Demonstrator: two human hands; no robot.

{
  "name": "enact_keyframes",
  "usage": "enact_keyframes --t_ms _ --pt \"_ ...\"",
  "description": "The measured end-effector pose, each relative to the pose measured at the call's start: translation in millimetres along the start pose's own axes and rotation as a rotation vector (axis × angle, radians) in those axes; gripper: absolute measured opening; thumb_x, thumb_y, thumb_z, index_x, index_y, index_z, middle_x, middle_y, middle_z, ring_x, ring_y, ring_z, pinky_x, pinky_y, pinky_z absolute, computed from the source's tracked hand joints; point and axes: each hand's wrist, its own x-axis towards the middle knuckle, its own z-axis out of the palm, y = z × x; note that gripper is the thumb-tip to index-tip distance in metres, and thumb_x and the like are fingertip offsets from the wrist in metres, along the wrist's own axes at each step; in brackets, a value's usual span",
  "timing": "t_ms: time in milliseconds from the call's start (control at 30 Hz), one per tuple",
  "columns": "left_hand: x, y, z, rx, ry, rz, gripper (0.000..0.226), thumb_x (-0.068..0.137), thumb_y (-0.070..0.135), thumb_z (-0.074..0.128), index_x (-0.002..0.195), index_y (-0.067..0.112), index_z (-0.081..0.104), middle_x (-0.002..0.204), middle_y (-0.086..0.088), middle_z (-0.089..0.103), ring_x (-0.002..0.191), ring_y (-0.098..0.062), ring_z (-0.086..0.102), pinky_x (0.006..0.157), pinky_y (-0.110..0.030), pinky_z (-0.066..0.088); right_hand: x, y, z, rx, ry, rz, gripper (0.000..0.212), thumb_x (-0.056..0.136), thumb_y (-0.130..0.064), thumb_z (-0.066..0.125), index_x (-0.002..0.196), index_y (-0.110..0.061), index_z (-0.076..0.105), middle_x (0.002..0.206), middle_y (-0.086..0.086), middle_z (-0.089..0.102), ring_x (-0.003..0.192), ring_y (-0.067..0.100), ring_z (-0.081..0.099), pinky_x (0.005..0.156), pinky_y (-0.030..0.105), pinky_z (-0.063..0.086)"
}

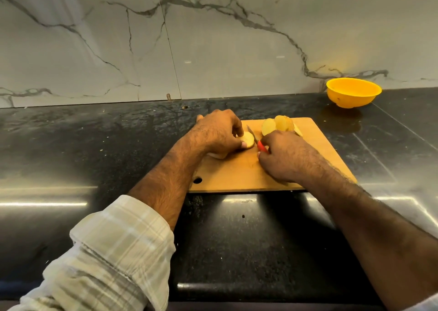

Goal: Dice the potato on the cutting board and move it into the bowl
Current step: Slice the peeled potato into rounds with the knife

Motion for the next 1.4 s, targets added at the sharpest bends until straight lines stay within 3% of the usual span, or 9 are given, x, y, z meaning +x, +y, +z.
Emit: enact_keyframes --t_ms 300,533,733,833,900,1067,1167,1267,1400 --pt "0.8 1.9 -2.2 0.033 -0.006 -0.061 0.035 0.093 0.049 0.075 0.123 0.032 0.071 0.131 0.004 0.065 0.128 -0.02 0.056 0.118 -0.061 0.029 7.1 2.2 -0.9 0.033 -0.008 -0.01 0.045 0.1 -0.037 0.063 0.142 -0.023 0.059 0.127 0.003 0.066 0.11 0.022 0.062 0.092 0.039 0.06" --pt "5.6 1.7 2.4 0.048 0.032 -0.084 0.05 0.083 0.072 0.073 0.118 0.037 0.067 0.123 0.008 0.067 0.122 -0.019 0.057 0.115 -0.067 0.029 5.5 2.8 -2.3 0.024 -0.012 0.008 0.046 0.101 -0.036 0.063 0.144 -0.021 0.058 0.128 0.004 0.065 0.111 0.022 0.061 0.093 0.038 0.059" --pt "5.2 4.9 -1.0 0.069 0.01 -0.079 0.042 0.093 0.062 0.068 0.123 0.032 0.068 0.127 0.006 0.068 0.125 -0.02 0.059 0.116 -0.065 0.031 7.2 6.2 -3.2 0.053 0.001 0.026 0.045 0.1 -0.035 0.064 0.143 -0.021 0.06 0.128 0.003 0.066 0.111 0.022 0.062 0.094 0.039 0.06" --pt "-4.4 -11.2 -16.7 -0.05 -0.055 -0.061 0.057 0.088 0.068 0.07 0.131 0.031 0.065 0.125 0.005 0.066 0.118 -0.019 0.061 0.102 -0.047 0.051 6.7 8.1 -3.3 0.056 0.054 0.021 0.04 0.1 -0.035 0.064 0.137 -0.021 0.063 0.12 0.002 0.068 0.102 0.02 0.061 0.086 0.036 0.059" --pt "-13.6 -22.6 -28.3 -0.09 -0.126 -0.065 0.065 0.082 0.072 0.073 0.128 0.028 0.066 0.12 0.006 0.063 0.112 -0.016 0.06 0.089 -0.036 0.051 2.9 6.7 -3.2 0.051 0.145 -0.025 0.033 0.1 -0.035 0.061 0.129 -0.022 0.067 0.111 -0.001 0.069 0.095 0.017 0.061 0.081 0.036 0.059" --pt "-21.6 -42.2 -38.7 -0.155 -0.271 -0.112 0.06 0.073 0.067 0.082 0.114 0.026 0.066 0.116 0.001 0.065 0.101 -0.016 0.065 0.075 -0.034 0.058 -14.1 -15.3 5.2 -0.012 0.133 -0.189 0.037 0.099 -0.041 0.058 0.133 -0.027 0.067 0.118 -0.004 0.069 0.1 0.016 0.062 0.086 0.038 0.061" --pt "-19.9 -43.5 -40.0 -0.221 -0.237 -0.154 0.063 0.071 0.059 0.088 0.117 0.023 0.063 0.112 -0.002 0.063 0.094 -0.018 0.071 0.064 -0.029 0.059 -16.7 -23.2 8.3 -0.102 0.068 -0.181 0.04 0.099 -0.042 0.06 0.135 -0.028 0.066 0.114 -0.003 0.067 0.099 0.017 0.061 0.086 0.036 0.061" --pt "-16.3 -39.6 -34.2 -0.261 -0.135 -0.142 0.065 0.069 0.056 0.091 0.114 0.02 0.062 0.11 0.0 0.062 0.094 -0.018 0.069 0.066 -0.031 0.061 -13.9 -18.7 3.2 -0.142 0.067 -0.11 0.037 0.099 -0.038 0.06 0.133 -0.024 0.066 0.106 -0.001 0.065 0.096 0.018 0.061 0.084 0.035 0.06" --pt "-10.9 -34.7 -26.4 -0.318 -0.069 -0.112 0.059 0.071 0.052 0.092 0.109 0.018 0.063 0.107 -0.001 0.065 0.087 -0.014 0.069 0.057 -0.023 0.055 -7.6 -11.9 -1.7 -0.133 0.06 -0.012 0.041 0.1 -0.036 0.061 0.139 -0.021 0.063 0.119 0.003 0.068 0.104 0.022 0.064 0.089 0.039 0.061"
